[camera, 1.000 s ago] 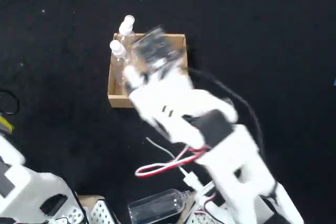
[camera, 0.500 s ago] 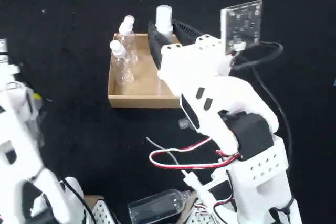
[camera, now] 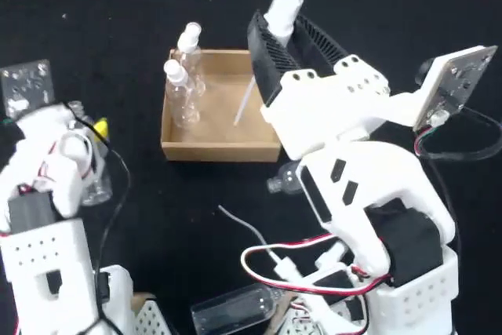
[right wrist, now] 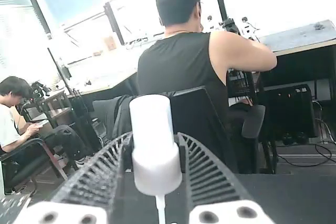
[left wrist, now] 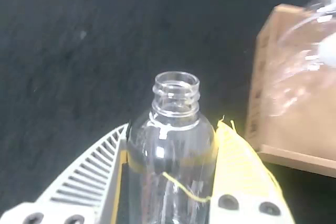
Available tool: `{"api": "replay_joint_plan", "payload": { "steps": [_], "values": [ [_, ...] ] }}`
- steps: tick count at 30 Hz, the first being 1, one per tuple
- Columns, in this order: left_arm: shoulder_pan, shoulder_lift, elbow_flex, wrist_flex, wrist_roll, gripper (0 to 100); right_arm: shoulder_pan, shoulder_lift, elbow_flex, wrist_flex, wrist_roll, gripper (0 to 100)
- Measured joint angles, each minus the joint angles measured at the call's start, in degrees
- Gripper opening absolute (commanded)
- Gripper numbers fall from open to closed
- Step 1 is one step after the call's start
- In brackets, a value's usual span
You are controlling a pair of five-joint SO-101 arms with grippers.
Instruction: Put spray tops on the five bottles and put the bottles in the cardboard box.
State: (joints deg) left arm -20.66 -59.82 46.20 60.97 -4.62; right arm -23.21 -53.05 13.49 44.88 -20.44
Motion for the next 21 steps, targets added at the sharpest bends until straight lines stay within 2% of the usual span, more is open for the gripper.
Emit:
{"api": "replay_joint_plan", "payload": {
  "steps": [6, 17, 21],
  "values": [
    [7.3, -14.2, 7.6, -1.7, 1.1, 13, 0.0, -0.2, 0.0, 0.0, 0.0, 2.1],
    [26.5, -34.0, 18.5, -6.8, 1.1, 13, 0.1, -0.2, 0.0, -2.1, 0.0, 2.2],
    [31.3, -41.4, 23.0, -7.2, 1.1, 13, -4.7, -0.2, 0.0, -2.2, 0.0, 2.2]
  ]
}}
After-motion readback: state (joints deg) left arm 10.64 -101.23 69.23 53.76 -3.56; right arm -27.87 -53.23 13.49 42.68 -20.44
